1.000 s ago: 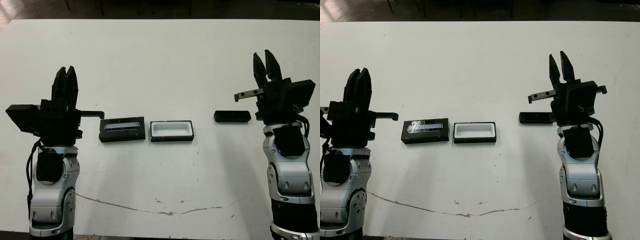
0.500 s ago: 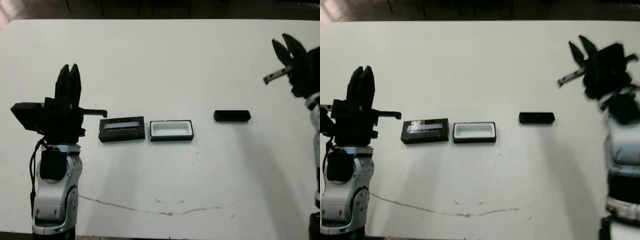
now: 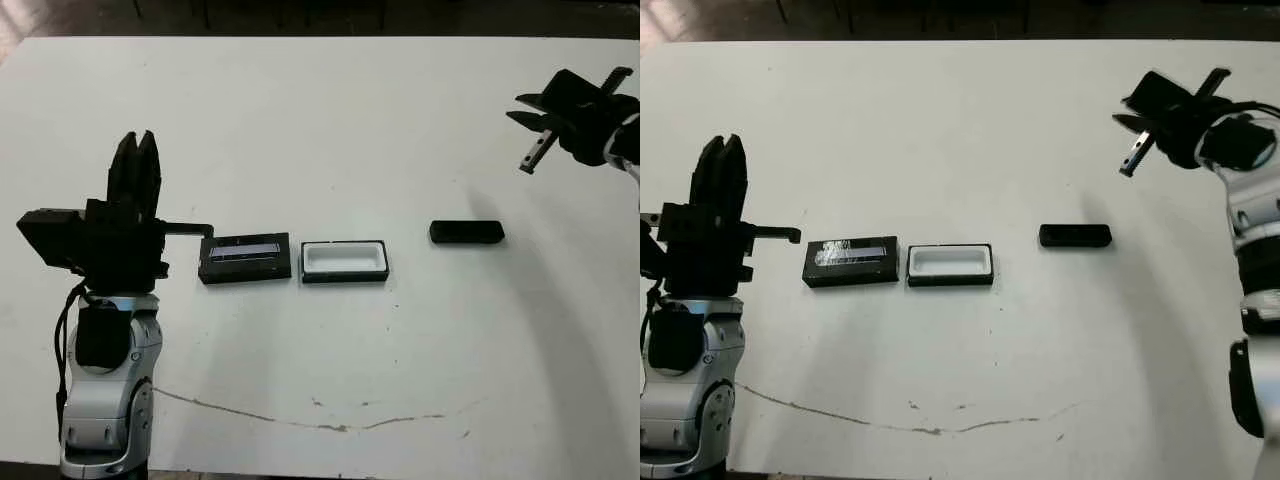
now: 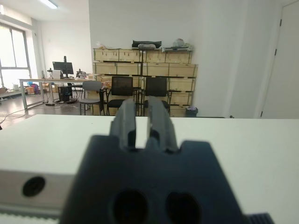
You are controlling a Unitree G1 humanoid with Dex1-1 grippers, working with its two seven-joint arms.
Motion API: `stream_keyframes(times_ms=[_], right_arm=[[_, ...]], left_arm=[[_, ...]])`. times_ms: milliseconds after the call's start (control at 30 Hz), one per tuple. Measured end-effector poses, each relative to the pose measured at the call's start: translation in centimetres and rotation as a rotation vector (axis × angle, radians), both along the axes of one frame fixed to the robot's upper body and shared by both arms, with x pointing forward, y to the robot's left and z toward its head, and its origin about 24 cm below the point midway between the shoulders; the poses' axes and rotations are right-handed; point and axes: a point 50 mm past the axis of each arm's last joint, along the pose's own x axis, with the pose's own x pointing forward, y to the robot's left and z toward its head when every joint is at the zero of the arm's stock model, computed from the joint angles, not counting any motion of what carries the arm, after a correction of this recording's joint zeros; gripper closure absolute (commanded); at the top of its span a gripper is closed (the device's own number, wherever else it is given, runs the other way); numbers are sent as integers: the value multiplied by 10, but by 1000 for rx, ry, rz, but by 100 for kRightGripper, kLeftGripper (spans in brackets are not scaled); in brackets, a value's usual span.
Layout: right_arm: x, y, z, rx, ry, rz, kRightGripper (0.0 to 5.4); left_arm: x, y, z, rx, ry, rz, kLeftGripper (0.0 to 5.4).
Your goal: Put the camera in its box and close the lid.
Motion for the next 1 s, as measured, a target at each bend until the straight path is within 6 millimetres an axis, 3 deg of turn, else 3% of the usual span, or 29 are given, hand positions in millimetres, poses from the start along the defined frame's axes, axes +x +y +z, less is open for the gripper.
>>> stream_keyframes(times_ms=[533,1000], right_arm=[[-11,12,-41,-178,212,78,539],[-27,21,-54,-230,308,65,539]], left_arm=[[-1,1,-1,8,15,8,540],[-1,1,-1,11,18,7,540]])
